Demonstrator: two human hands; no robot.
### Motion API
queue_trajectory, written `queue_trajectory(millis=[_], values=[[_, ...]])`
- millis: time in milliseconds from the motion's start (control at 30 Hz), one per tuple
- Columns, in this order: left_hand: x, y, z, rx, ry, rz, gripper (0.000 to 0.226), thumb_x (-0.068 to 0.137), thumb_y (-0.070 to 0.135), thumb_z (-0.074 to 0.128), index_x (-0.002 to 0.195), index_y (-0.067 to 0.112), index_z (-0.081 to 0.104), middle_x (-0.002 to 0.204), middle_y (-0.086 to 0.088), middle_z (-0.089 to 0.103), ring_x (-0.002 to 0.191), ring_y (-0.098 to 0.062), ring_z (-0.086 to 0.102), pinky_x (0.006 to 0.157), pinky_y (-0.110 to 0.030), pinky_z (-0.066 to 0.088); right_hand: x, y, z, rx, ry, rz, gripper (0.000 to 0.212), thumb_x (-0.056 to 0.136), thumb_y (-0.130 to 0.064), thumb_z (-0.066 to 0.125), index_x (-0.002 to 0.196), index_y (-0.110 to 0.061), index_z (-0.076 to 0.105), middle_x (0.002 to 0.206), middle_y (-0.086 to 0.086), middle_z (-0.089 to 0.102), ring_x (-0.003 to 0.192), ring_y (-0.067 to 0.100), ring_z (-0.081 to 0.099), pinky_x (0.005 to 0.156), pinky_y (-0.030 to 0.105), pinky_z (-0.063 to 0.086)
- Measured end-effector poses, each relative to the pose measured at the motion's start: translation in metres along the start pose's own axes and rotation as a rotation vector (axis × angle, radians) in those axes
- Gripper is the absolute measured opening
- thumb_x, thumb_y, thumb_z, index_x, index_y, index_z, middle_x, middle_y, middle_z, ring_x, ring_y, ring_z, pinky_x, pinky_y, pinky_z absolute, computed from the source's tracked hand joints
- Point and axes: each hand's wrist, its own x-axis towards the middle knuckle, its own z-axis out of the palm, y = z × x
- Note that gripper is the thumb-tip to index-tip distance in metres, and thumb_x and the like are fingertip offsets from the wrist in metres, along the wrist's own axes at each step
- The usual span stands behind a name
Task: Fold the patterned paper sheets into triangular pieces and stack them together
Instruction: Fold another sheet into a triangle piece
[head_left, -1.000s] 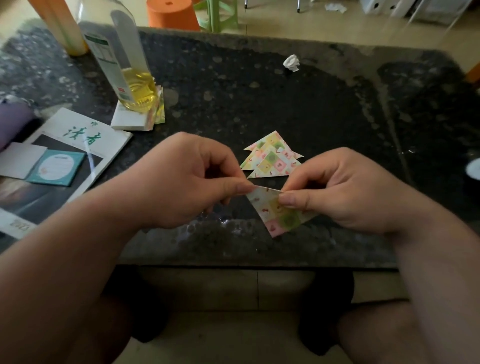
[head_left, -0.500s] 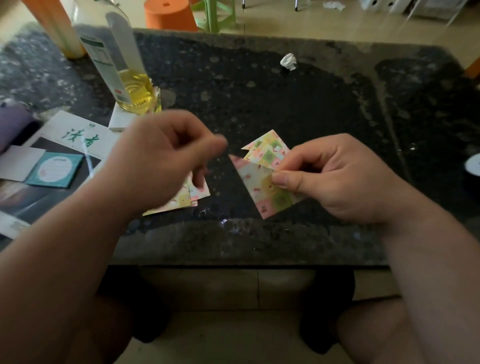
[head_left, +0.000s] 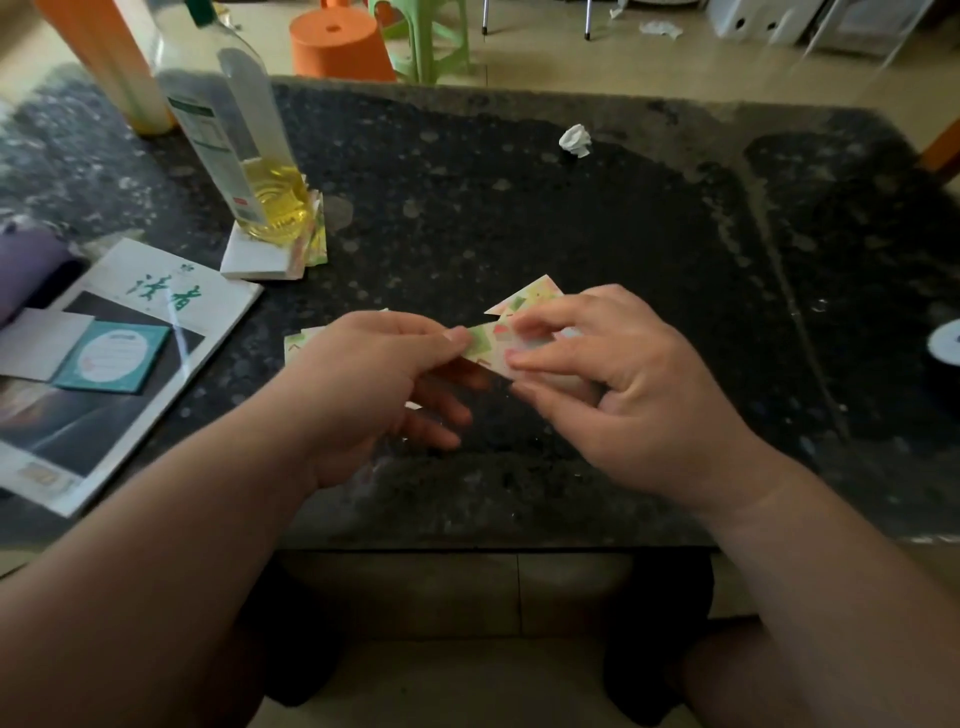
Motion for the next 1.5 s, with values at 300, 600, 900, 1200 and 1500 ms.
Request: queue_trajectory(millis=[300,600,900,1200,1500], values=[[0.006,-0.003,-0.015,0.461,-0.112,0.152,0.011,0.091,0.027,0.072,0.083,0.019,0.076,0.082,-0.005,0.078,0.083,-0.022,0.077,0.084,-0.042,0.06,0.015,-0.002,-0.009,0.463,-0.265,0.714,0.013,0.089,-0.023,0.078,0.101,-0.027,0.079,0.095,-0.013,0.078,0.089,-0.003,0.072,0.072,0.017,0.058],[0.013,-0.016,0.003,-0.106,0.081,-0.007,0.014,0.096,0.01,0.067,0.1,-0.003,0.066,0.082,-0.012,0.072,0.059,-0.018,0.065,0.057,-0.032,0.058,0.013,-0.004,0.0,0.708,-0.214,1.039,0.007,0.088,-0.016,0.079,0.086,-0.009,0.076,0.065,-0.003,0.071,0.052,0.007,0.053,0.041,0.016,0.037],[0.016,-0.02,0.002,0.122,0.101,0.15,0.043,0.088,0.003,0.076,0.119,0.029,0.061,0.077,-0.004,0.073,0.068,-0.021,0.073,0.066,-0.035,0.062,0.013,-0.001,0.009,0.66,-0.175,1.071,0.009,0.089,-0.019,0.078,0.082,-0.015,0.077,0.077,0.001,0.076,0.059,0.01,0.057,0.047,0.02,0.04],[0.024,-0.024,-0.001,-0.002,0.303,0.162,0.008,0.091,0.012,0.076,0.097,0.017,0.074,0.078,-0.006,0.077,0.061,-0.019,0.07,0.069,-0.041,0.062,0.016,-0.003,0.003,0.647,-0.352,1.046,0.012,0.094,-0.02,0.073,0.089,-0.009,0.076,0.067,-0.003,0.073,0.049,0.004,0.051,0.044,0.016,0.038],[0.026,-0.032,-0.001,-0.007,0.268,0.07,0.014,0.09,0.014,0.077,0.101,0.011,0.07,0.078,-0.005,0.077,0.061,-0.018,0.07,0.065,-0.037,0.059,0.02,0.004,0.004,0.704,-0.13,1.083,0.016,0.097,-0.014,0.068,0.084,-0.006,0.074,0.075,0.009,0.076,0.05,0.01,0.046,0.042,0.02,0.035]])
